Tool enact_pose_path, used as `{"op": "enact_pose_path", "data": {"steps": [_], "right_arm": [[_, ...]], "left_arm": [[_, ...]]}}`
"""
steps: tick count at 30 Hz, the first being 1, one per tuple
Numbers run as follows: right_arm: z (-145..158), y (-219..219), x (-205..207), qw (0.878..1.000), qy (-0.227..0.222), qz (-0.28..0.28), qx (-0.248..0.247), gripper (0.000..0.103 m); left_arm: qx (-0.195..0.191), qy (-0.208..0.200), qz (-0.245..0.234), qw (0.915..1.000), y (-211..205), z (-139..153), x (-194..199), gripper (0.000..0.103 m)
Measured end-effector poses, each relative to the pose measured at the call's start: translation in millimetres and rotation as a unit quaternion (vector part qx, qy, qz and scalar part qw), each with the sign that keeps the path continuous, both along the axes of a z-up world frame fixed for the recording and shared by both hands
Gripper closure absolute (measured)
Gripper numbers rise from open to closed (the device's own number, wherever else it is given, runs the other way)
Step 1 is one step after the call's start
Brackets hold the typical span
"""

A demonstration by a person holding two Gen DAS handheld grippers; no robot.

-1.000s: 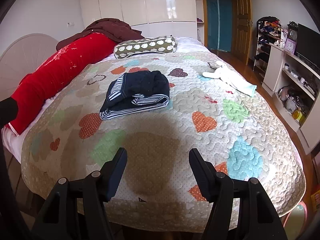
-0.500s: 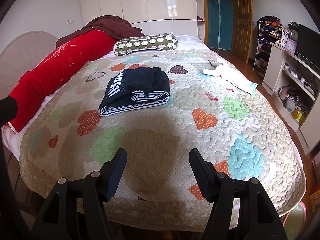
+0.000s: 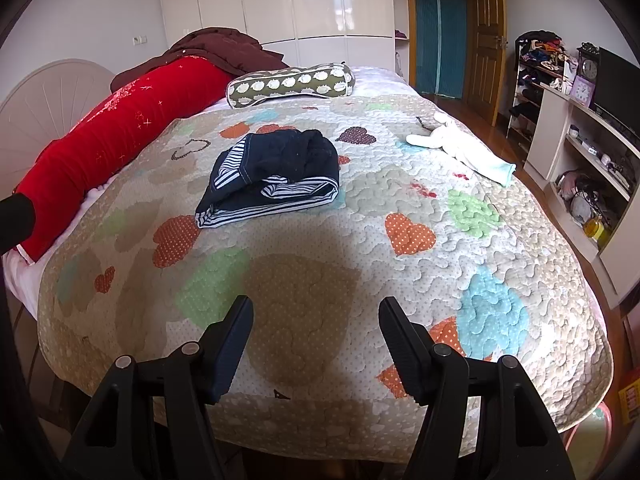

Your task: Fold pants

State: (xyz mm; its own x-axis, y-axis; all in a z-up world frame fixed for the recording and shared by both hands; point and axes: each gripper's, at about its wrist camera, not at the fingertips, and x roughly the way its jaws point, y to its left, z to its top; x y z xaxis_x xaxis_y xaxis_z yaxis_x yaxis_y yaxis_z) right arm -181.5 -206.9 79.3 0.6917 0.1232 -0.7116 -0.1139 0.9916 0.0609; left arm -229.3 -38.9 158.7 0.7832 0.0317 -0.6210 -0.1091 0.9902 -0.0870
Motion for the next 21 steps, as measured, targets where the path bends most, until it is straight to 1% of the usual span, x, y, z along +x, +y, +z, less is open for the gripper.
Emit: {"op": "enact_pose_path", "data": {"steps": [7,12,14,17,19,21], "right_arm": [[-2,-1,0,1.000,0.001,0.001,-0.001,0.033],[-6,-2,2,1.000,0.004,0.006,-0.005,0.033],[-6,-3,5,1.000,0.006,0.009,-0.006,0.033],[0,-4,22,1.000,0.011,0.022,-0.005,0.030],[2,-6,46,0.999,0.017,0.027,-0.010,0.029],[-1,-6,73,0.999,0.029,0.017,-0.028,0.029]], "left_arm": [[-0.003,0.002,0.005,1.0000,5,-4,2,0.000],[-0.009,0.018,0.004,0.9998,11,-12,14,0.000],[-0.007,0.023,-0.004,0.9997,12,-15,23,0.000],[0.007,0.035,-0.024,0.9991,11,-23,51,0.000],[0.013,0.051,-0.026,0.9983,11,-33,73,0.000],[0.003,0.077,-0.027,0.9966,14,-47,93,0.000]]}}
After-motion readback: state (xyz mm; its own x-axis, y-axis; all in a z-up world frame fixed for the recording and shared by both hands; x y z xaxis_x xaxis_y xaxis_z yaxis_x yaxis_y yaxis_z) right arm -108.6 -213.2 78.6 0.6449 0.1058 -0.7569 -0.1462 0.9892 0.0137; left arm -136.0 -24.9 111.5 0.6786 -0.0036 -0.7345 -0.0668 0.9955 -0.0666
